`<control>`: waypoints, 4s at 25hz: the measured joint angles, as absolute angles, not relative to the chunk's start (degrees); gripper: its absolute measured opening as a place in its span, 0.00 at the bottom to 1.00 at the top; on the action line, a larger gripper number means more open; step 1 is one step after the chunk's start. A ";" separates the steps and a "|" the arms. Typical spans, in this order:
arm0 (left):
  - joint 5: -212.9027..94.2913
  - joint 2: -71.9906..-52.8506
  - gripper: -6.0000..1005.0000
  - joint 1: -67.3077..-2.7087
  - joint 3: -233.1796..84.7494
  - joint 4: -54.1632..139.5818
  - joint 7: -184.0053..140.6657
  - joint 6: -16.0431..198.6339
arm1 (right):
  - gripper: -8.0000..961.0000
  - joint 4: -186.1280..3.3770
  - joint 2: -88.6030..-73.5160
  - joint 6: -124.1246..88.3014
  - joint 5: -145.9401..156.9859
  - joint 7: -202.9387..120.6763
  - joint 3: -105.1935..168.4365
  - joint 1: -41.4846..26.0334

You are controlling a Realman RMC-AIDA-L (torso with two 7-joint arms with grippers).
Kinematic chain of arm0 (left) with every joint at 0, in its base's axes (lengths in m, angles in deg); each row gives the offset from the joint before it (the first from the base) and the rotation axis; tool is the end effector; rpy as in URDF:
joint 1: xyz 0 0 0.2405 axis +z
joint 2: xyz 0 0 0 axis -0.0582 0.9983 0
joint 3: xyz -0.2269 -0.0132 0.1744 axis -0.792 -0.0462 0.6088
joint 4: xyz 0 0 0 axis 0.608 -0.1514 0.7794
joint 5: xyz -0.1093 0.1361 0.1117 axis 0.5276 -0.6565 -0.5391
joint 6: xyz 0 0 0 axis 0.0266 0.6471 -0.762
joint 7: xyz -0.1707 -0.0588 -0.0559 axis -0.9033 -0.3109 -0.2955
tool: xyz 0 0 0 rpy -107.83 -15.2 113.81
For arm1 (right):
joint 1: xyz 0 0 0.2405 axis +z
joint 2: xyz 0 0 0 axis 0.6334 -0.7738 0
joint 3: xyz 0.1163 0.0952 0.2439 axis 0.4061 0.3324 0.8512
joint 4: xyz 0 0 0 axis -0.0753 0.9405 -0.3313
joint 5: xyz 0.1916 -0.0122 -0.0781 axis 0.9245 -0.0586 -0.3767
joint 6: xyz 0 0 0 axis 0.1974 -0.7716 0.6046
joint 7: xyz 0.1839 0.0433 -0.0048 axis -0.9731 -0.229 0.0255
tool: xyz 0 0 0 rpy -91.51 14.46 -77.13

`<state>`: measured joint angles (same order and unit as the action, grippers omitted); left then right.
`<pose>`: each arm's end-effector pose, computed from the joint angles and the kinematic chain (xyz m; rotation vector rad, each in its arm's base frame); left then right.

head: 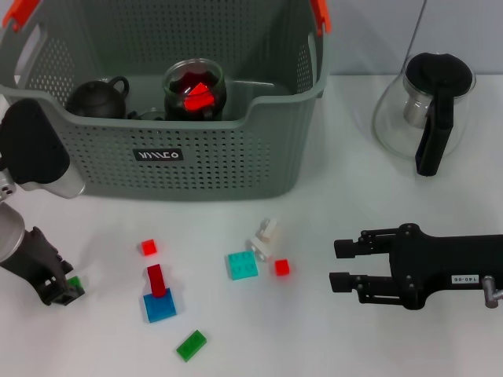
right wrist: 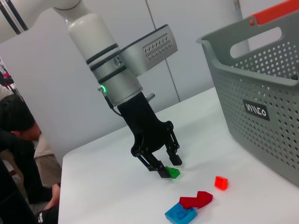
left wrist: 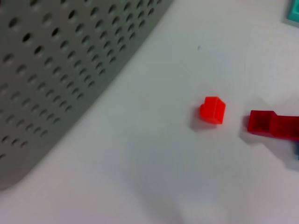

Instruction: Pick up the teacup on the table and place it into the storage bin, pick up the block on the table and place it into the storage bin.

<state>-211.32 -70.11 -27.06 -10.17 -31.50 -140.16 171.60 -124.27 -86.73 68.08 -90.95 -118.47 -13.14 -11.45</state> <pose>-0.3327 0.3326 -0.0294 -2.5895 -0.7220 0.7984 0.2586 0.3123 -0.0785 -2.9602 0.6330 0.7058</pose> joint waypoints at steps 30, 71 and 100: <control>-211.42 -70.02 0.30 -27.02 -9.74 -30.75 -139.84 169.96 | 0.60 -124.28 -86.73 68.31 -91.04 -118.47 -13.02 -11.42; -210.87 -69.42 0.19 -28.48 -16.18 -33.75 -141.23 173.24 | 0.60 -124.28 -86.65 68.54 -91.04 -118.57 -12.79 -11.49; -169.77 -58.13 0.19 -43.14 -54.28 3.74 -144.42 199.13 | 0.60 -124.28 -86.88 68.28 -91.04 -118.56 -13.22 -11.18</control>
